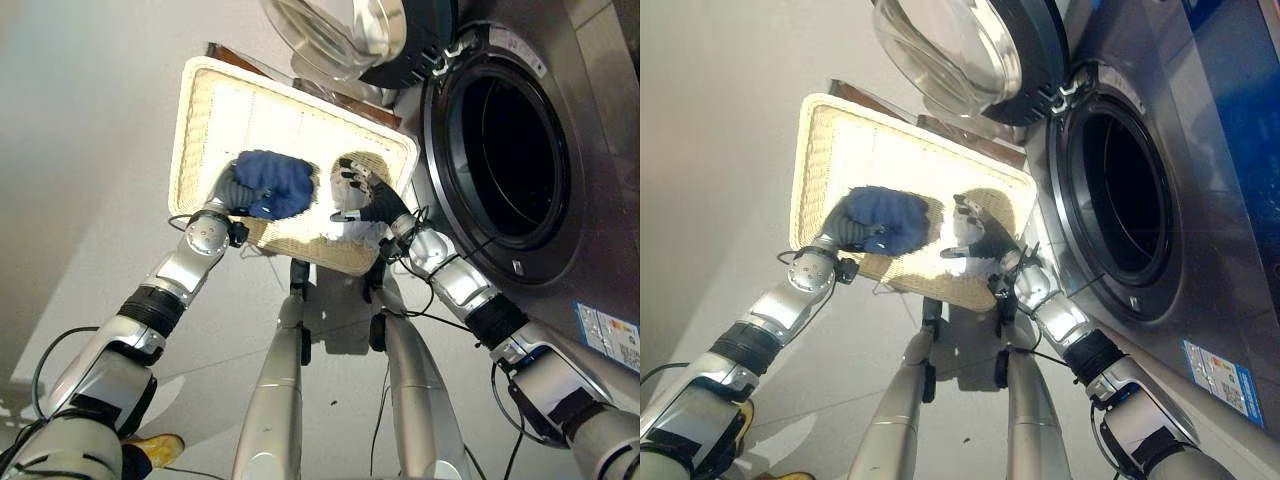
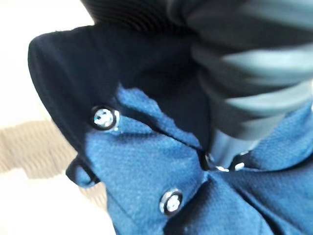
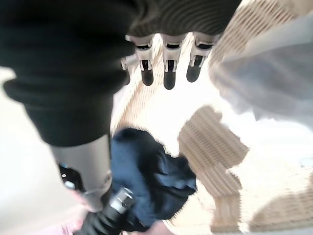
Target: Put the clothes into the washing machine.
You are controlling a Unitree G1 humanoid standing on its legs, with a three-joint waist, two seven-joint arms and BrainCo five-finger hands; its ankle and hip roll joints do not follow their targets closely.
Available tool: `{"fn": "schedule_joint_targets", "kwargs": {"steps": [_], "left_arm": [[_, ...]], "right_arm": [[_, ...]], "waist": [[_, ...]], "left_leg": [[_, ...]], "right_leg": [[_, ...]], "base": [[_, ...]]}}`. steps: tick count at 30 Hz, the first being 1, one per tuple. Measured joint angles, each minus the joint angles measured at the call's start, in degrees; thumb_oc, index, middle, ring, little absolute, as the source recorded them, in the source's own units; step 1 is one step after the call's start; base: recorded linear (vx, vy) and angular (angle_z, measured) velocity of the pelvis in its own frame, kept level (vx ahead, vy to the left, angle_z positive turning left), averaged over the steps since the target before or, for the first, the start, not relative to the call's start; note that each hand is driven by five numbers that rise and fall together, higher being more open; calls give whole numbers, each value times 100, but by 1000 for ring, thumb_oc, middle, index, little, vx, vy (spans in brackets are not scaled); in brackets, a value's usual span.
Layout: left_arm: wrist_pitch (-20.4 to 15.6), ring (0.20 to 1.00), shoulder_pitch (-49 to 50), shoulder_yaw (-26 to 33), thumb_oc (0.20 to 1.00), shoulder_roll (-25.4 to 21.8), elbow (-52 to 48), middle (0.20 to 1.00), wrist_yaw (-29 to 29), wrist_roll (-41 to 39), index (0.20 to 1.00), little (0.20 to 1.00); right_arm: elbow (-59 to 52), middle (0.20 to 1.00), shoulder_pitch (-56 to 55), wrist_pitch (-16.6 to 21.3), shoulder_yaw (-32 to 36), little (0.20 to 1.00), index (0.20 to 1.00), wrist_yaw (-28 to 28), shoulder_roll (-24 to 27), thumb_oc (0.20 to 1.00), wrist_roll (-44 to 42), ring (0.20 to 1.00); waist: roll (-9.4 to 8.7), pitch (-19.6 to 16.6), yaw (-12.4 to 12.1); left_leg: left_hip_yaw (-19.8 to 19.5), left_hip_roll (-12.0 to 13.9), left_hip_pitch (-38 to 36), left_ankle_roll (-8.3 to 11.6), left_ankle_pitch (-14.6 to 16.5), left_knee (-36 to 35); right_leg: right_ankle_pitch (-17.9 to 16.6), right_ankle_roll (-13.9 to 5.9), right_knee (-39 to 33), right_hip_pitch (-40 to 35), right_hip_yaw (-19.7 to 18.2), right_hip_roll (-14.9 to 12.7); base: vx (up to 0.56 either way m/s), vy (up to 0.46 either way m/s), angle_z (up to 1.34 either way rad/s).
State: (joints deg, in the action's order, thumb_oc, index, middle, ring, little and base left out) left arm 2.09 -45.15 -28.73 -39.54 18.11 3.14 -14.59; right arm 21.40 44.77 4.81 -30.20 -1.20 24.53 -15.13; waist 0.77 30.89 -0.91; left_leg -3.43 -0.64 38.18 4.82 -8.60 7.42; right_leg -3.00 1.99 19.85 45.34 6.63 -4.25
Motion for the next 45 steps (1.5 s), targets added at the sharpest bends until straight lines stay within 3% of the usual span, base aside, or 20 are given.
{"fn": "schedule_joint_targets", "kwargs": {"steps": [6, 16, 17, 18, 19, 20, 21, 24, 34, 38, 40, 41, 45], "left_arm": [[136, 200, -126, -298, 200, 19, -402, 200, -1036, -262, 200, 200], [397, 200, -137, -619, 200, 21, -492, 200, -1630, -474, 200, 200], [462, 200, -117, -639, 200, 35, -517, 200, -1651, -474, 200, 200], [496, 200, -117, -672, 200, 35, -527, 200, -1653, -474, 200, 200], [522, 275, -114, -721, 275, 30, -527, 275, -1652, -474, 275, 275], [549, 649, -100, -731, 649, 32, -527, 649, -1652, -474, 649, 649], [552, 1000, -93, -731, 1000, 29, -527, 1000, -1654, -474, 1000, 1000], [558, 1000, -36, -725, 1000, 101, -527, 1000, -1513, -519, 1000, 1000], [208, 1000, 670, -664, 1000, 706, -487, 1000, 177, -627, 1000, 1000], [5, 1000, 668, -534, 1000, 751, -188, 1000, 1595, -32, 1000, 1000], [2, 1000, 679, -337, 1000, 769, -2, 1000, 2115, 141, 1000, 1000], [36, 1000, 747, -78, 1000, 762, 291, 1000, 2665, 370, 1000, 1000], [212, 1000, 673, 257, 1000, 704, 964, 1000, 3338, 484, 1000, 1000]], "right_arm": [[5, 1000, -1, -184, -234, 1000, 1000, 108, 12, 1000, 0, 1000], [-4, 1000, -184, -276, -564, 1000, 1000, 405, 212, 1000, -26, 1000], [-38, 529, -259, -276, -563, 529, 529, 444, 220, 529, -49, 529], [-50, 473, -300, -276, -565, 473, 473, 458, 227, 473, -87, 473], [-67, 304, -374, -277, -566, 304, 304, 507, 229, 304, -163, 304], [-78, 200, -433, -285, -575, 200, 200, 566, 230, 200, -276, 200], [-78, 200, -444, -294, -584, 200, 200, 567, 229, 200, -322, 200], [-111, 200, -467, -413, -589, 200, 200, 567, 271, 200, -742, 200], [-18, 200, -841, -498, -471, 200, 200, 490, 87, 200, -1525, 200], [273, 200, -839, -488, -370, 200, 200, 348, -258, 200, -2169, 200], [468, 200, -861, -474, -318, 200, 200, 318, -351, 200, -2512, 200], [743, 200, -954, -409, -166, 200, 200, 318, -422, 200, -2987, 200], [1173, 200, -1058, -267, 321, 200, 200, 330, -449, 200, -3864, 200]], "waist": [[7, 3, 5], [8, 4, 37], [8, 4, 38], [8, 4, 44], [7, 4, 63], [8, 4, 84], [7, 4, 100], [7, 4, 145], [7, 3, 145], [7, 3, 135], [7, 3, 139], [9, 4, 134], [14, 7, 132]], "left_leg": [[2, -22, -53, -15, -10, -8], [16, 23, -156, 2, 7, -42], [20, 32, -153, 1, 8, -48], [24, 33, -153, 1, 7, -57], [28, 33, -152, -8, 1, -60], [33, 37, -152, -10, 0, -60], [37, 39, -153, -10, 3, -61], [67, 49, -158, -24, 23, -63], [257, 78, -214, -66, 101, -48], [288, 113, -208, -40, 120, -24], [295, 125, -203, -14, 139, -13], [308, 137, -201, -7, 146, -3], [324, 145, -184, -8, 149, 7]], "right_leg": [[2, -10, -1, -54, 3, -11], [6, -15, -83, -158, 2, 24], [-3, -27, -117, -166, 2, 33], [-4, -28, -125, -166, 2, 35], [-6, -29, -144, -169, -1, 42], [-13, -31, -175, -185, -3, 44], [-21, -26, -194, -195, -3, 48], [-54, -32, -273, -224, -32, 94], [-148, -64, -431, -267, -173, 151], [-179, -58, -471, -269, -215, 194], [-179, -57, -472, -265, -221, 205], [-176, -55, -472, -259, -228, 202], [-173, -50, -464, -235, -233, 200]], "base": [[-4, 1, 1], [4, -13, -1], [0, 0, 0], [23, 1, -3], [23, 2, -3], [0, 0, 0], [0, 0, 0], [29, -11, -6], [37, -32, -10], [41, -48, -5], [40, -21, -4], [91, -28, -5], [77, -23, -2]]}}
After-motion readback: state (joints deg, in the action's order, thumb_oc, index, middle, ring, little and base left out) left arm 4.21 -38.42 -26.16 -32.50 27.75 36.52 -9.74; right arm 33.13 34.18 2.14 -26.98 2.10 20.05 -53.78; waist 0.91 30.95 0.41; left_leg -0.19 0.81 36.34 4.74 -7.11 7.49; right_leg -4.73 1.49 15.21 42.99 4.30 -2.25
